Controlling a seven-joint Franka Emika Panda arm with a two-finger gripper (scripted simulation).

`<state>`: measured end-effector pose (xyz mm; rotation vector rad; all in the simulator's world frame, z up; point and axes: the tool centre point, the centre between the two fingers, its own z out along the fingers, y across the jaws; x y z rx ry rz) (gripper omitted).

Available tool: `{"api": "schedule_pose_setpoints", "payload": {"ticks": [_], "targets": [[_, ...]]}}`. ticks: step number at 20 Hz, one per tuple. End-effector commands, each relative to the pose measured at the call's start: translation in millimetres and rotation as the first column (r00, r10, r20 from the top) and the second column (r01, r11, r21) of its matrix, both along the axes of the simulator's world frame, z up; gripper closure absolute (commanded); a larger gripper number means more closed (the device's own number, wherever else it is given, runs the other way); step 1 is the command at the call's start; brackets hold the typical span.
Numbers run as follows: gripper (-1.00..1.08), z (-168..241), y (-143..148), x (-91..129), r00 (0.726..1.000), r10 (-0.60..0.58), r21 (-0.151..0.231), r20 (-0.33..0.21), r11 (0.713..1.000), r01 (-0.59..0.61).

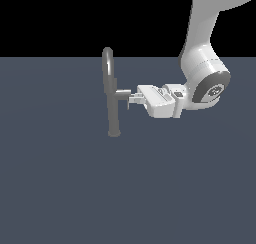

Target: Turn on the faucet by rotating a designated handle.

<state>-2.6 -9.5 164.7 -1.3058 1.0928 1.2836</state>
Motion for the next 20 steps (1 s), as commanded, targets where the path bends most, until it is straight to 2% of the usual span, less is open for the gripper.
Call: {"api": "schedule_pose_setpoints", "payload": {"ticks": [1,17,18,20], "targets": [[1.08,-1,4,2,1.0,0.003,0.006,-0.001,1.0,-0.003],[1.08,-50,12,34,0.998,-0.031,-0.028,-0.045,0.999,0.03],[1.08,-5,-5,2,0.998,0.046,0.038,-0.043,0.998,-0.045],[1.08,-7,1,5,0.998,0.05,0.042,-0.043,0.998,-0.049]]}}
